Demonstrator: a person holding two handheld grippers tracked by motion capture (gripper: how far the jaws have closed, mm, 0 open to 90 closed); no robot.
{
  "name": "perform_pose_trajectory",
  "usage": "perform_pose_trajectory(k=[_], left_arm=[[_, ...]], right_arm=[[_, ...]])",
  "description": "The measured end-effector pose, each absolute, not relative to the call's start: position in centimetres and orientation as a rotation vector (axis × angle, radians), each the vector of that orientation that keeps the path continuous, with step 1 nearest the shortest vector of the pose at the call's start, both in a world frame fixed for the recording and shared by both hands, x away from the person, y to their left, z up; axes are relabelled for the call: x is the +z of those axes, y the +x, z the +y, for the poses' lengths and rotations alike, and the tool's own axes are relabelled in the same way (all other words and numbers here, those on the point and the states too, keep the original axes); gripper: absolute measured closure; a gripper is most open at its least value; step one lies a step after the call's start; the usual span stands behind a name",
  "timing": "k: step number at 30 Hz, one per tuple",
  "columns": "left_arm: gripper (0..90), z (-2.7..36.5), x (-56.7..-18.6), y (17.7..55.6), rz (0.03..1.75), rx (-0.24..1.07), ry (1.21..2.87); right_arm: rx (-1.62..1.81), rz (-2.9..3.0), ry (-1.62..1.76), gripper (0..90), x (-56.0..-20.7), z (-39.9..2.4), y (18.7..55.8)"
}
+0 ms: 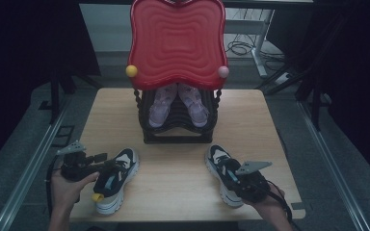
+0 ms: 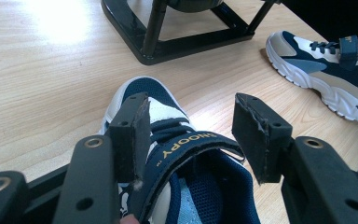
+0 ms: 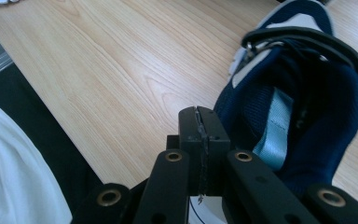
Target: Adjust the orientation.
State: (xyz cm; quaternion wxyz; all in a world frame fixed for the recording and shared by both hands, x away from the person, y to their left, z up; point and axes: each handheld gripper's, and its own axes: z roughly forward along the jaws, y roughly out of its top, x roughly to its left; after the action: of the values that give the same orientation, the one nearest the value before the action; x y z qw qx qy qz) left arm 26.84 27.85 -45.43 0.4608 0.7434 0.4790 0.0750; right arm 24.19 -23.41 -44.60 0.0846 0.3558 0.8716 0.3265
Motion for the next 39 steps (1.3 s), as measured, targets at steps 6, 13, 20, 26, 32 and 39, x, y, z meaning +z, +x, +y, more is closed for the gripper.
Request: perform_pose_trajectory(k=[6, 13, 20, 26, 32, 39], left_arm=[[46.3, 27.9, -45.4, 26.8, 1.178, 0.187, 1.827], [46.3, 28.0, -45.4, 26.8, 1.180, 0.186, 1.825], [46.3, 27.9, -45.3, 26.7, 1.179, 0.188, 1.824], [46.3, 27.9, -45.3, 26.7, 1.179, 0.190, 1.825], [46.2, 27.9, -45.0, 26.4, 1.173, 0.202, 1.827], [46.0, 27.6, -44.7, 26.1, 1.166, 0.196, 1.831]], right_arm=[[0.985, 2.578, 1.078, 89.5, -44.7, -24.7, 24.0], [1.012, 2.551, 1.106, 89.5, -44.8, -26.1, 24.0], [1.030, 2.532, 1.112, 89.5, -45.0, -26.9, 24.1], [1.053, 2.534, 1.105, 89.5, -45.0, -27.0, 24.2], [1.133, 2.510, 1.054, 89.4, -44.2, -26.5, 24.3], [1.230, 2.471, 1.010, 87.9, -43.7, -26.1, 25.4]])
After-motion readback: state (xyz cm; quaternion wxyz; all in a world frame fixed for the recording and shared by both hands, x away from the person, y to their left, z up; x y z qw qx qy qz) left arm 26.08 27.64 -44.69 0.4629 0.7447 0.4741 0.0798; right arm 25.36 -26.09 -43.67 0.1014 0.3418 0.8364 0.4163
